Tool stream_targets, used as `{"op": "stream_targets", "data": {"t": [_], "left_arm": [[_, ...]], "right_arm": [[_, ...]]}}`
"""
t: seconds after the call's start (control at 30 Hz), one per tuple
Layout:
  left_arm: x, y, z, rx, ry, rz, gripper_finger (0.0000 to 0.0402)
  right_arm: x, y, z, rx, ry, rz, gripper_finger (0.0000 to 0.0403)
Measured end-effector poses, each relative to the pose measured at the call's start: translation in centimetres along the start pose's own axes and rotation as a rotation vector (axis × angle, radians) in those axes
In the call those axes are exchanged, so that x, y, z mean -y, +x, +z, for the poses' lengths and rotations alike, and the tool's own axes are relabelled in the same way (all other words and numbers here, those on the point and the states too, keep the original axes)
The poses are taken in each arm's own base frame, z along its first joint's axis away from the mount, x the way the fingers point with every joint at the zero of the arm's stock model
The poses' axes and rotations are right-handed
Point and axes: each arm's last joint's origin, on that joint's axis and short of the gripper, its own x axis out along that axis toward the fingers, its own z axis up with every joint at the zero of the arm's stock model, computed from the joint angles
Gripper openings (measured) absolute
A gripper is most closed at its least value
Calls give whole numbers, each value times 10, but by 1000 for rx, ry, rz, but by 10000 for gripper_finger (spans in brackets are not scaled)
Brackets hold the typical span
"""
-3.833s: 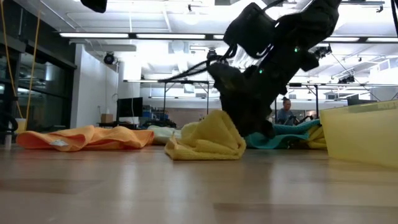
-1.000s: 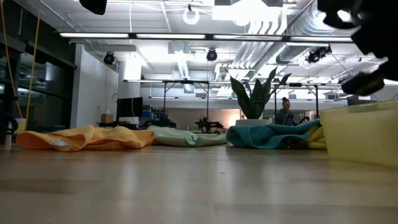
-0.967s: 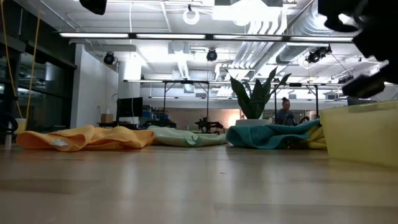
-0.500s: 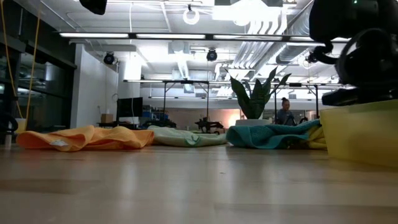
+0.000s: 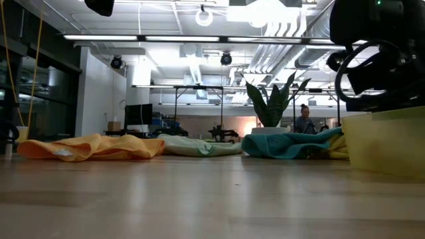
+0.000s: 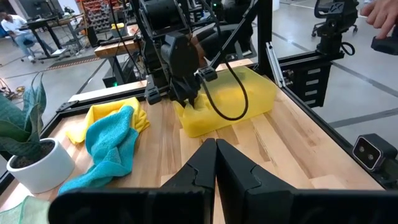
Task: Fold microfiber towels
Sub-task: Put the left yellow microfiber cloth into the yellow bin
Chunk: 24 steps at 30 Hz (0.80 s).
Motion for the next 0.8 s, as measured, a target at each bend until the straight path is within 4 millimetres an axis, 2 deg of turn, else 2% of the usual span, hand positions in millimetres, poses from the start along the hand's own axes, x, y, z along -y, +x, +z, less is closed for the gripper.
{"op": "stream_targets", "data": {"t": [0.13,0.27,0.5,0.63,0.8], "left_arm": [[0,0,0,0,0,0,0],[0,0,0,0,0,0,0],[0,0,0,-1,-1,-1,0],[0,0,-2,-21,-2,-3,0],[0,0,-4,-34,-11,-5,0]], "right_arm": [[0,-1,-2,-20,13,-14,97],[0,-13,-1,-67,-7,-38,131],[-4,-40,7,-87,-10,-84,143],[-11,-43,10,-62,-26,-35,118],[-25,-32,3,-90,-16,45,19]]}}
